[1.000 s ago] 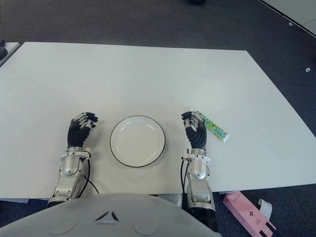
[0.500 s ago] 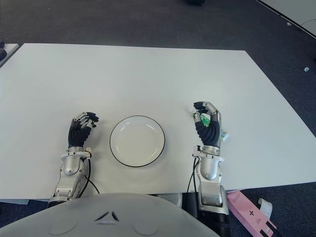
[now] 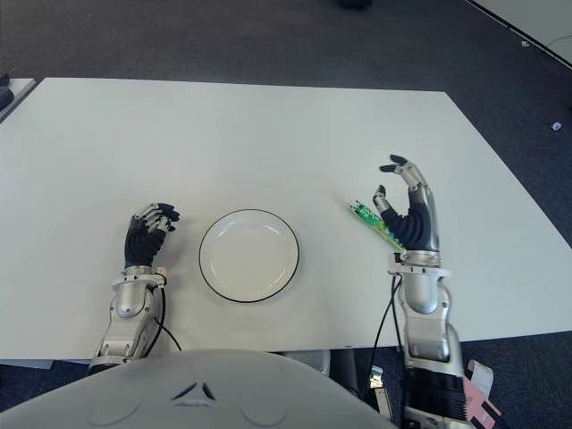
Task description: Put the toothpaste on the table into the plate.
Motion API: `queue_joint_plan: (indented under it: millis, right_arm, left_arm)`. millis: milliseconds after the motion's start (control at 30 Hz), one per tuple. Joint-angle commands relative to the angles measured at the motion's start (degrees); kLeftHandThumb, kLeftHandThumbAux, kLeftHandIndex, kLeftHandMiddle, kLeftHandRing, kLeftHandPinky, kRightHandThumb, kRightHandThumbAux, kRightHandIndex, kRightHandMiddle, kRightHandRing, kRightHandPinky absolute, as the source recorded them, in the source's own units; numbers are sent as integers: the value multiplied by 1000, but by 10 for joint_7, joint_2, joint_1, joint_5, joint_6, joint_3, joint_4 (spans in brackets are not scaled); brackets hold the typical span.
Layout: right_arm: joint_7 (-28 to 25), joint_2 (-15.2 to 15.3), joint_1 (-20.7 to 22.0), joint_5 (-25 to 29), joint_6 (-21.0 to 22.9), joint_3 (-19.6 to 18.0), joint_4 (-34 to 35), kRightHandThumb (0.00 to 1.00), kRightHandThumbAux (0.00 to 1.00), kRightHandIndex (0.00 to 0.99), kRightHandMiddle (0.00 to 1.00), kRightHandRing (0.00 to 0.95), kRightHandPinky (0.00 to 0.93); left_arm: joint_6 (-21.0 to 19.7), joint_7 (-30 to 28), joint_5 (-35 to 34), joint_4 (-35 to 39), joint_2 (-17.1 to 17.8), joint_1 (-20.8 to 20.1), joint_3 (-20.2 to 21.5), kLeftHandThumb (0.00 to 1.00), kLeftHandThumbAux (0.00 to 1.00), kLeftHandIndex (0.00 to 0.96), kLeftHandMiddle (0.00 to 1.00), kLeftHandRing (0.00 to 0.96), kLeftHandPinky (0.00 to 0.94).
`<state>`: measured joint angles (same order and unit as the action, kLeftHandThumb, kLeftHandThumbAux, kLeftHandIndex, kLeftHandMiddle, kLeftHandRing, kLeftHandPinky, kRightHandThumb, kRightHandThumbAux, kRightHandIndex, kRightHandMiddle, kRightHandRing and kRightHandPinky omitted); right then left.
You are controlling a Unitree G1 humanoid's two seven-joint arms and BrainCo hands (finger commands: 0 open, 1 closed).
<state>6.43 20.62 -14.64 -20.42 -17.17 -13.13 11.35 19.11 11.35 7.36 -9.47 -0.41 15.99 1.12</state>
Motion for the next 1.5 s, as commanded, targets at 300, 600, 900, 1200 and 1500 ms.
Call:
queue_joint_plan:
  millis: [300,600,900,1200,1500]
  right_arm:
    - [-57,39,-10,-68,142,-13,57,601,332,11,3,3,3]
    - [-98,68,-4,-130,213,-3,72,638,235,0,0,0,0]
    - [-144,105,6,-152,241,13,70,593,156,0,0,0,0]
    - [-209,174,20,-188,245,54,22,516,97,0,0,0,0]
    - [-226,197,26,-196,245,75,0,498,88,0,0,0,0]
  left_arm:
    - [2,2,5,2,-12,9,-5,716,722,429,482,472,482]
    - [-3,5,12,7,-14,13,-6,714,721,430,485,480,494]
    - [-1,2,13,10,-16,16,-6,713,721,430,484,483,496]
    - [-1,2,12,13,-16,18,-5,714,721,430,489,480,488]
    - [1,0,9,12,-15,19,-3,714,721,431,492,485,498]
